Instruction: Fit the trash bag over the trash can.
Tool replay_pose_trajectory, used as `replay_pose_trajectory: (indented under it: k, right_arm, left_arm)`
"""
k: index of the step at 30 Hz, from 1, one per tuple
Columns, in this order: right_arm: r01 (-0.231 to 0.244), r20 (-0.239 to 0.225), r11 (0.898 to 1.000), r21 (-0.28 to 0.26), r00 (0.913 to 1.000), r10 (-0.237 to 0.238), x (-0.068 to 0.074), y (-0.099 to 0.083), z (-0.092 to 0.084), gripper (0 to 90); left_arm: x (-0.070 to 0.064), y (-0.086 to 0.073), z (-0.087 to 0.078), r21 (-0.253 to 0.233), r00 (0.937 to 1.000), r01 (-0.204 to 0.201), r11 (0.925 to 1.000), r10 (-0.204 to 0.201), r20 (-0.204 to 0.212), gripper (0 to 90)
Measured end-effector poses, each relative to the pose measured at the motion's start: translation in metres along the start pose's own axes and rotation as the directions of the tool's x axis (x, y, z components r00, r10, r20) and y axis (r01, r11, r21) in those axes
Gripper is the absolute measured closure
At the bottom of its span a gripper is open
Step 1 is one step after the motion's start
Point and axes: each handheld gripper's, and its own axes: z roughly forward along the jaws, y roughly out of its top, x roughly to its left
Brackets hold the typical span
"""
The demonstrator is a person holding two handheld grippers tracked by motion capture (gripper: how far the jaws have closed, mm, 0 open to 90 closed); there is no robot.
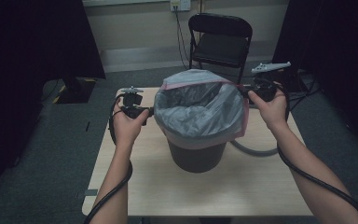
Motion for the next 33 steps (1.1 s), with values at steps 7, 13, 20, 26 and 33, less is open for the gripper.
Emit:
replay_pose_trajectory:
  k: [7, 13, 20, 26, 33]
  right_arm:
    - [-0.053, -0.059, 0.998, -0.025, 0.9969, 0.052, -0.003, -0.02, 0.018, 90.0]
    - [-0.006, -0.044, 0.996, -0.092, 0.999, 0.002, 0.003, -0.002, -0.003, 83.1]
    - [-0.068, -0.06, 0.996, -0.058, 0.9961, 0.064, -0.006, -0.039, 0.026, 90.0]
    - [0.031, -0.012, 0.996, -0.081, 0.9994, -0.032, 0.004, -0.024, 0.017, 85.3]
    - [0.089, 0.0, 0.995, 0.043, 0.9961, -0.089, -0.005, -0.049, 0.032, 89.5]
  left_arm:
    - [0.003, 0.0, 0.006, 0.015, 0.9999, 0.016, 0.9998, -0.016, -0.007, 90.0]
    - [0.012, -0.011, 0.027, 0.112, 0.9977, 0.046, 0.9926, -0.04, -0.054, 90.0]
    - [0.005, -0.004, 0.007, -0.048, 0.9998, 0.004, 0.9988, -0.005, -0.019, 90.0]
    - [0.019, -0.022, 0.035, 0.094, 0.9937, 0.109, 0.9896, -0.106, -0.034, 90.0]
    - [0.011, -0.02, 0.017, -0.035, 0.9999, -0.004, 0.9994, 0.004, 0.011, 89.9]
